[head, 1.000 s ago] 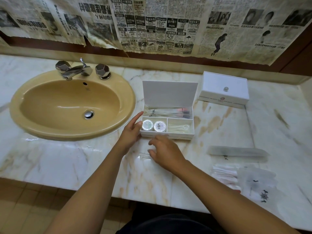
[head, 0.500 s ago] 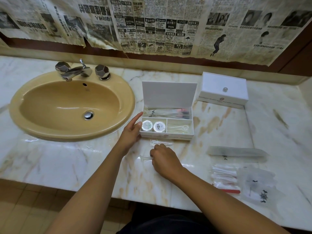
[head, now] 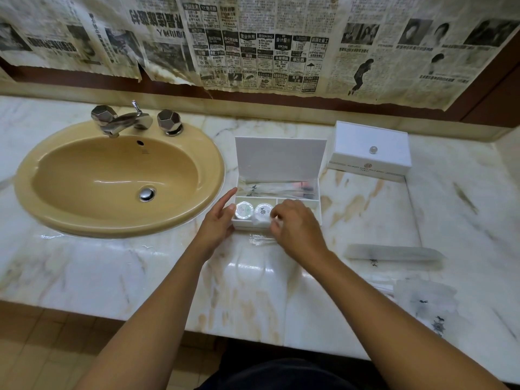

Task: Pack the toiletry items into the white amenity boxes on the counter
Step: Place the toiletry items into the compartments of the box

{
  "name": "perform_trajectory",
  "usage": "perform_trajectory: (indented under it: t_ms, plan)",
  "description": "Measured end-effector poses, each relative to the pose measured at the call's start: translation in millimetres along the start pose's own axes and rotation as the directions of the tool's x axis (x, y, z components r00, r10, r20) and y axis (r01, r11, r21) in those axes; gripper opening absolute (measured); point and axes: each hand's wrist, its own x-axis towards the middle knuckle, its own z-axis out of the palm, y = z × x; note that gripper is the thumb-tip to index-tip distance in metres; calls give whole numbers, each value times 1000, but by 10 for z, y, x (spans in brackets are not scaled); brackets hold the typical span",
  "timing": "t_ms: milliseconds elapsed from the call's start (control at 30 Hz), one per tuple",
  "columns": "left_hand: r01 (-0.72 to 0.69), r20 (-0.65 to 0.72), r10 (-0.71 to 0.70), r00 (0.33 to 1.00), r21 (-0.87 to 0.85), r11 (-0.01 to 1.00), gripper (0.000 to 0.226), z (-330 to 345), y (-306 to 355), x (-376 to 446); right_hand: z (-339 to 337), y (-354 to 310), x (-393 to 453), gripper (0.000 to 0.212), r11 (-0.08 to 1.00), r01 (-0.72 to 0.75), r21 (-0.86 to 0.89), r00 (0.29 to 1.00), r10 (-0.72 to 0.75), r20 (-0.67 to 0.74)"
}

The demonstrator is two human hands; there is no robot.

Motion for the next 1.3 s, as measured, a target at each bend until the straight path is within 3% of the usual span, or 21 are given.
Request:
perform_trajectory:
  t_ms: [100,433,733,933,1067,1200,1233,1300]
  plan:
    - [14,1,-14,1000,10,1000,37,5,6,-3,-184,127,139,10,998,-49,-34,997,47,-53]
    - [7,2,-7,1000,1,1000,39,2,24,-8,-297,272,194,27,939,-177,-295,941,250,229]
    - [10,12,-10,1000,2,1000,39,-7,14,12,-264,248,217,26,937,-161,-310,949,233,213]
    - [4,16,-4,1000,4,1000,38,-3,12,3,-113,225,162,59,931,-95,-351,895,234,379]
    - [1,16,-1,1000,2,1000,37,-1,20,-3,-99,173,121,41,972,-101,-214,970,144,196]
    - [1,2,-1,1000,-9,1000,38,1,10,9,-47,20,14,12,998,67,-13,996,-68,-64]
    - [1,-2,-1,1000,-10,1000,38,1,7,10,-26,-18,-23,7,993,117,0,990,-116,-75]
    - [-6,-1,6,1000,-10,1000,38,4,3,7,34,-70,-94,9,990,143,-1,988,-143,52]
